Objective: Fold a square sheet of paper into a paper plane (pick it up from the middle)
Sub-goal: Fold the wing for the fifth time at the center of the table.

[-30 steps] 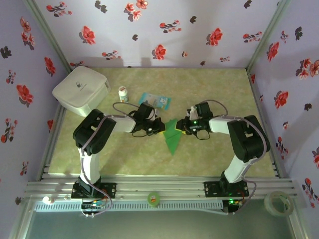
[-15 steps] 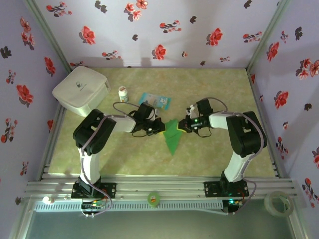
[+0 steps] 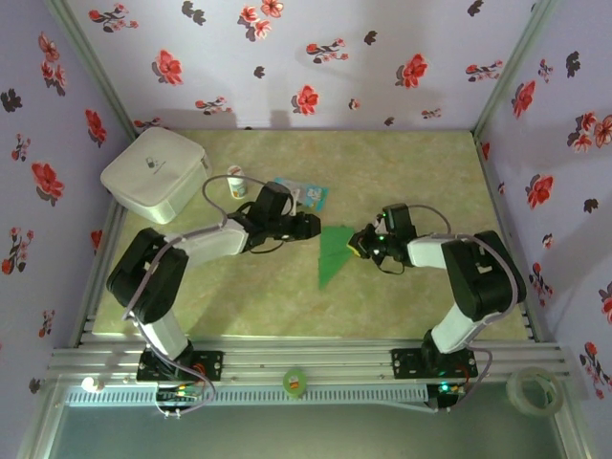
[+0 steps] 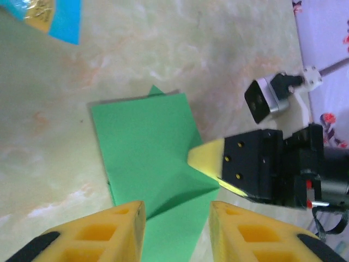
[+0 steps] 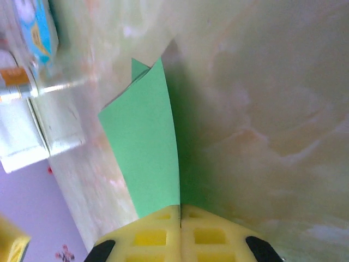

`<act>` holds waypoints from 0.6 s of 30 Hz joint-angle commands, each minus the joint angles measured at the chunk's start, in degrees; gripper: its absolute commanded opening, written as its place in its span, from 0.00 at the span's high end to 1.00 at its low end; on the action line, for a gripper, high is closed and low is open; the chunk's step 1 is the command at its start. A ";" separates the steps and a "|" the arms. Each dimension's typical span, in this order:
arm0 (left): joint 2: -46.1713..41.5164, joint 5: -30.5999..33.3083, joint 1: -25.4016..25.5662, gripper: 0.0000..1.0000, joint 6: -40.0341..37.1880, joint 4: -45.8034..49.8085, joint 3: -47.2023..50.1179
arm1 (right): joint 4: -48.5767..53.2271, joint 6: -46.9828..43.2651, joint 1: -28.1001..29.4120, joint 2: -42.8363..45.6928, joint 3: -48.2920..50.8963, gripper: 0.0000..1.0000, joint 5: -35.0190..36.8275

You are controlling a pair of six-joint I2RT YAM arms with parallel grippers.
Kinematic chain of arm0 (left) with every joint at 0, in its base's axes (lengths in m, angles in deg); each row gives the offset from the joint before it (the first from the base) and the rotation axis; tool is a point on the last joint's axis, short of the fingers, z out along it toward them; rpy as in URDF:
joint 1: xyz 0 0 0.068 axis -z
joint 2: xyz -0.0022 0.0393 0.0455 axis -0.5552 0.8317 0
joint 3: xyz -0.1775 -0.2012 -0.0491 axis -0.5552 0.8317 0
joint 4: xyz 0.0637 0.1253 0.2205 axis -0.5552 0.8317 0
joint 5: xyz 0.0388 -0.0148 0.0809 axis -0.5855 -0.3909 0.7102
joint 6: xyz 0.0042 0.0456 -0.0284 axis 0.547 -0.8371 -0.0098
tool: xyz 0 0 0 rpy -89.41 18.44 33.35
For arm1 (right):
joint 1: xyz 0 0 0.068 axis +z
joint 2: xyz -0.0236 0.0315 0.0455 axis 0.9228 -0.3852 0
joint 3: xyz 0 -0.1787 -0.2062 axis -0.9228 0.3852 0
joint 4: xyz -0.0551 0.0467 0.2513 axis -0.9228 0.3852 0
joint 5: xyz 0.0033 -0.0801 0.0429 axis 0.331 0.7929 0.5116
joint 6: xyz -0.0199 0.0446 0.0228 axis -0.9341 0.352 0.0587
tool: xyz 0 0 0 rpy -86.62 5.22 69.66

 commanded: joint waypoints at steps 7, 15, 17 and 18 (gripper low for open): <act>1.58 16.83 12.48 0.55 -19.42 12.05 -2.16 | 0.63 11.51 5.54 6.55 0.12 1.00 14.05; 5.53 25.60 17.17 0.52 -22.30 13.20 -4.82 | -0.44 12.67 5.76 6.32 -0.50 1.00 12.54; 6.17 26.99 18.06 0.52 -22.93 13.22 -5.35 | -0.17 12.63 5.76 6.29 -0.75 1.00 12.40; 6.57 27.50 18.28 0.52 -23.11 13.28 -5.61 | 0.02 12.54 5.77 6.26 -0.81 1.00 12.42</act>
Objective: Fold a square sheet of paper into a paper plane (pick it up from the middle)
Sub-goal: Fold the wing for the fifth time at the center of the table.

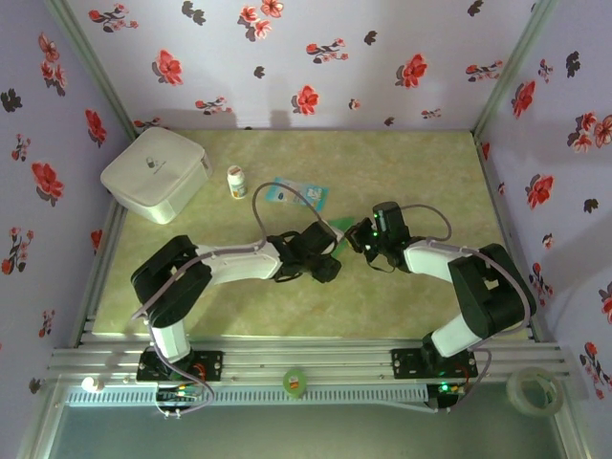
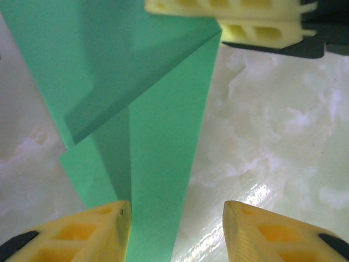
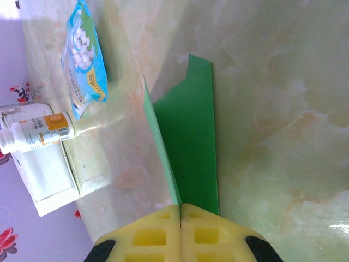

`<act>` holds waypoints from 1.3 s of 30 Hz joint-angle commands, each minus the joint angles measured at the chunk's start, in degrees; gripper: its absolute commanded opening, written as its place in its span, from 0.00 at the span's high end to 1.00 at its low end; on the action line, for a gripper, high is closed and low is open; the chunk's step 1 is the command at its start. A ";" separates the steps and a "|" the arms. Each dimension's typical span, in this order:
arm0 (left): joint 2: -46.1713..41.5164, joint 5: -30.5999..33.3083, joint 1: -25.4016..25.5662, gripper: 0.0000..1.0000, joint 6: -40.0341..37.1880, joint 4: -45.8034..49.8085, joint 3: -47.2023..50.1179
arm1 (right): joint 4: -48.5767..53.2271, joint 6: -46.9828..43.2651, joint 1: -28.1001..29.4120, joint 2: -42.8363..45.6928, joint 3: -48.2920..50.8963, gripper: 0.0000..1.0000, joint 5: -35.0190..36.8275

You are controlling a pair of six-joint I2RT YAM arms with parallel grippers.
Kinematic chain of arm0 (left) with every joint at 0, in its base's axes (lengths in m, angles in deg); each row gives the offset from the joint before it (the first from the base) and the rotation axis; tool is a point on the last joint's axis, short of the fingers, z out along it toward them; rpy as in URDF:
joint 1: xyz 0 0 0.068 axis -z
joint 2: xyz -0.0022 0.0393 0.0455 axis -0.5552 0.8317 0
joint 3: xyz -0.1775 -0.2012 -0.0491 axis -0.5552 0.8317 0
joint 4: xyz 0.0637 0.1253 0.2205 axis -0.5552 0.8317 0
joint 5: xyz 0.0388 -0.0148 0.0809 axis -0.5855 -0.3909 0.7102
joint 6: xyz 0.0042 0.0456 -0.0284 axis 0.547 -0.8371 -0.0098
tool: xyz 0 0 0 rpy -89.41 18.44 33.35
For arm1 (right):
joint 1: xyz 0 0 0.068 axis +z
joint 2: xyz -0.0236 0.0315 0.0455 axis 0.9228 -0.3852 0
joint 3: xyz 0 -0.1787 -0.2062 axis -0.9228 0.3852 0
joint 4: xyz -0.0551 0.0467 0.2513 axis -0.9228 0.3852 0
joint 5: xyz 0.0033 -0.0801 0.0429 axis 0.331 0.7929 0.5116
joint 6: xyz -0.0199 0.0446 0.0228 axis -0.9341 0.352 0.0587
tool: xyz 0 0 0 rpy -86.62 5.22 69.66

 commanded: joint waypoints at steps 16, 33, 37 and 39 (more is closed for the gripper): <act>3.97 11.75 3.31 0.61 -5.72 2.72 -3.22 | 0.44 1.13 0.44 0.21 -0.30 1.00 0.60; 4.31 13.43 3.31 0.81 -6.02 2.59 -2.87 | 0.26 1.08 0.45 0.41 -0.20 1.00 0.16; 4.05 13.39 3.32 0.84 -5.85 2.15 -2.43 | 0.52 0.53 0.45 0.71 -0.14 0.96 0.11; 4.01 13.47 3.31 0.85 -5.56 2.01 -2.26 | 1.46 -0.37 0.45 1.13 -0.44 0.88 0.22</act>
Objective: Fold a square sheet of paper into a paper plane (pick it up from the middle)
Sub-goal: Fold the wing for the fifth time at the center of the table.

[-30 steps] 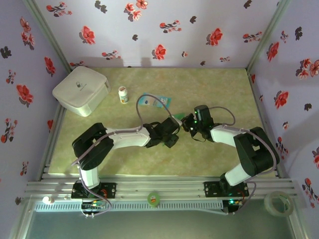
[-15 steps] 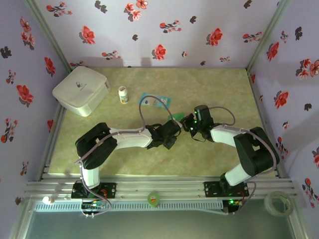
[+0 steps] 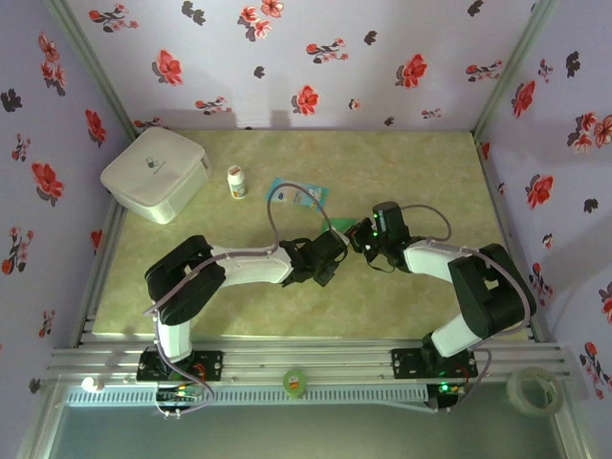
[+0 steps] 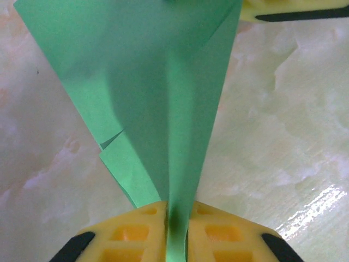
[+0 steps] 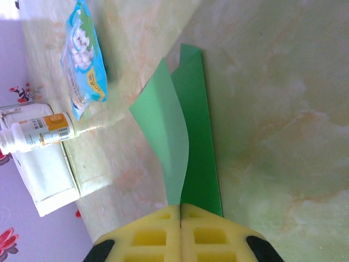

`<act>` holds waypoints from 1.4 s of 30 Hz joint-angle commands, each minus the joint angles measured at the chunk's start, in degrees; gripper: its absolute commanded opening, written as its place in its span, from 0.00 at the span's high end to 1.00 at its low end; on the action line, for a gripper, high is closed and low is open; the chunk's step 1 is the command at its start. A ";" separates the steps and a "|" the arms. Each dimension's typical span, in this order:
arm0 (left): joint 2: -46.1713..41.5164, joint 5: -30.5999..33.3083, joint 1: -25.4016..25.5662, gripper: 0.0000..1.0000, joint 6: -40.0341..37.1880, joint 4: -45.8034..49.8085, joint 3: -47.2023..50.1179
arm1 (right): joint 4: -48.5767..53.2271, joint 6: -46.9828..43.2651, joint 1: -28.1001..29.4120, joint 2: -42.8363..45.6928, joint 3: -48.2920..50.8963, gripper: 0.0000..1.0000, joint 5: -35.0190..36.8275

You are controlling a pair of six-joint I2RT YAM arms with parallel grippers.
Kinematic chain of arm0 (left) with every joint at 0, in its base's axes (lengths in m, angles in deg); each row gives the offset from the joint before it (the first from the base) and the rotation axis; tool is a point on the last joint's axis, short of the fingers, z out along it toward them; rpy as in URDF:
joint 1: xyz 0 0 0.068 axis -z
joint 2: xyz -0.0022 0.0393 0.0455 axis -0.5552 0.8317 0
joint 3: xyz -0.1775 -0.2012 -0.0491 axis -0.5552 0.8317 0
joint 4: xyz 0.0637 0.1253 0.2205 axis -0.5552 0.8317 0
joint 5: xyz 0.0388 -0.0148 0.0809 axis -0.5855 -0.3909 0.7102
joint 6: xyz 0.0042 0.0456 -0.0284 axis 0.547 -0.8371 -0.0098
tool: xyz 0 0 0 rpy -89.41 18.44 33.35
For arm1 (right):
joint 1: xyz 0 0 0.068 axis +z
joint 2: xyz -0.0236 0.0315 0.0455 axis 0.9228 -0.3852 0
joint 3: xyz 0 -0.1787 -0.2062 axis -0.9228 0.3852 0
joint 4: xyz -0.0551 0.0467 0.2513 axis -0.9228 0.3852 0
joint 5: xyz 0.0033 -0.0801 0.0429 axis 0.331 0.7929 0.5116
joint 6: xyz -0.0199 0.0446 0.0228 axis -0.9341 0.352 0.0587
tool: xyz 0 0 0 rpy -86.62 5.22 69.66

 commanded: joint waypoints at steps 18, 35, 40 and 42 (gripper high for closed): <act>4.13 -2.39 0.37 0.85 2.41 0.41 -1.28 | 26.82 -15.03 -5.98 14.92 -1.59 0.55 8.20; 1.79 -32.50 -9.29 0.99 14.18 -14.12 6.04 | 16.18 -21.60 -4.39 11.49 1.83 0.66 -6.49; 3.08 -41.98 -13.29 1.00 19.93 -23.50 9.55 | 14.62 -23.23 -2.89 9.79 1.64 0.70 -7.58; 3.53 -43.99 -14.30 1.00 21.67 -26.25 10.49 | 13.40 -23.69 -2.32 8.63 1.38 0.72 -8.48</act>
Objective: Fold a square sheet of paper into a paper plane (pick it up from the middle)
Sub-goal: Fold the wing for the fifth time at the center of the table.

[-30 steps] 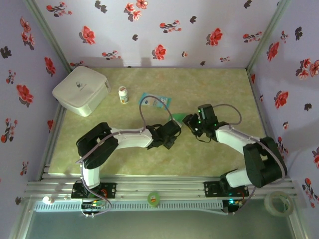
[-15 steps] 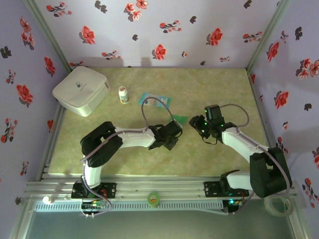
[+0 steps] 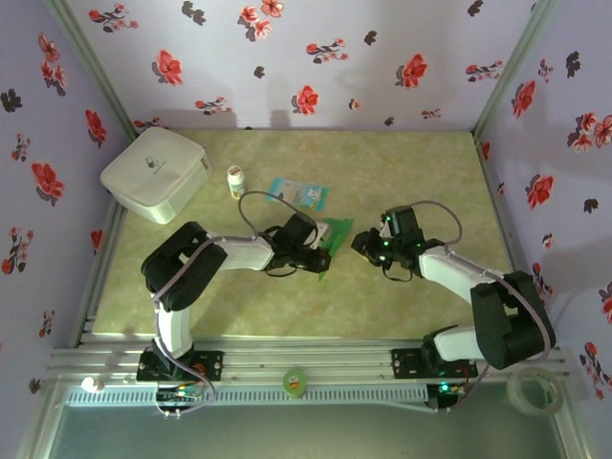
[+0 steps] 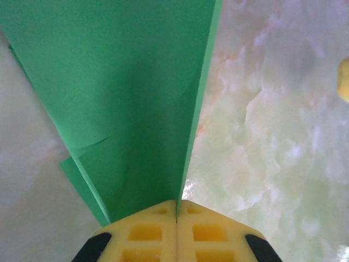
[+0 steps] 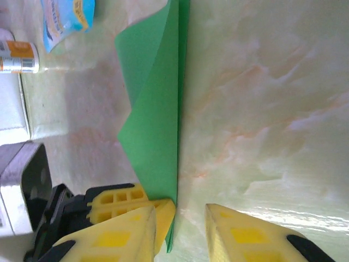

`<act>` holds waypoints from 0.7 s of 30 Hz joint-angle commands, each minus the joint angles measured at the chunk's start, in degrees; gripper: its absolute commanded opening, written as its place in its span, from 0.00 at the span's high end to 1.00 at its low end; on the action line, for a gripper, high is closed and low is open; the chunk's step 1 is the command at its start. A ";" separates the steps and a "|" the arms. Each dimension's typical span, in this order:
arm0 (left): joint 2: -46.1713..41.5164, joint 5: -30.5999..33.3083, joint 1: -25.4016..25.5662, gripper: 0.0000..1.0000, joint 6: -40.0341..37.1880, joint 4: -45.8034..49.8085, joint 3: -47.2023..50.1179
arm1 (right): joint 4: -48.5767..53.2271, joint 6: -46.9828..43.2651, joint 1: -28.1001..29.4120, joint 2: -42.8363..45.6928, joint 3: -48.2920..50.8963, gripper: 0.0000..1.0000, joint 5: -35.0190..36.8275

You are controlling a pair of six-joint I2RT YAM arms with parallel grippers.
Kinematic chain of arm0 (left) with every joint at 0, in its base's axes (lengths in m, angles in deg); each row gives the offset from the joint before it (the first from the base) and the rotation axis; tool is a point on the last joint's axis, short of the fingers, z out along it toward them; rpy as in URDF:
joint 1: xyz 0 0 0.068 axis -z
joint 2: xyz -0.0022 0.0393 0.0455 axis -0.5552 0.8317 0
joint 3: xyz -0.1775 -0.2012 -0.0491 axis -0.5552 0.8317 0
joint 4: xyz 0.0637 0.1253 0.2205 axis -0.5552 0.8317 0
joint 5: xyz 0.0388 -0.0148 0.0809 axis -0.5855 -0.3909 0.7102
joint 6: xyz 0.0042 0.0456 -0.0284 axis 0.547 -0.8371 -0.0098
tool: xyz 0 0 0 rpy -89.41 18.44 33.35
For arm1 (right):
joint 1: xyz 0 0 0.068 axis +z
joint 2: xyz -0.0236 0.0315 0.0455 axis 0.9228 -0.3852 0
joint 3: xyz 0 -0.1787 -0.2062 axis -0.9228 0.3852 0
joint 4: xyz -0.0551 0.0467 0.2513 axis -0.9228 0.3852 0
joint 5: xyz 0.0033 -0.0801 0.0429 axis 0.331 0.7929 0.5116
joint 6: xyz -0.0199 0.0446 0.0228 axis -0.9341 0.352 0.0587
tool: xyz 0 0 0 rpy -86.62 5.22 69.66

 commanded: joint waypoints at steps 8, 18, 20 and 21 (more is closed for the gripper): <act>2.90 -13.93 -3.37 1.00 11.76 -17.50 5.23 | -4.93 -4.12 2.10 -5.50 -1.76 0.76 -3.26; 4.18 -15.03 -4.46 1.00 18.66 -29.26 10.88 | -10.13 -4.12 2.10 -11.55 -4.66 0.91 -6.48; 4.11 -15.02 -4.48 1.00 19.45 -30.61 11.60 | -10.78 -3.96 2.18 -12.85 -5.30 0.92 -7.19; 4.03 -14.89 -4.55 1.00 19.90 -31.17 12.05 | -10.94 -3.95 2.22 -13.49 -5.64 0.92 -7.39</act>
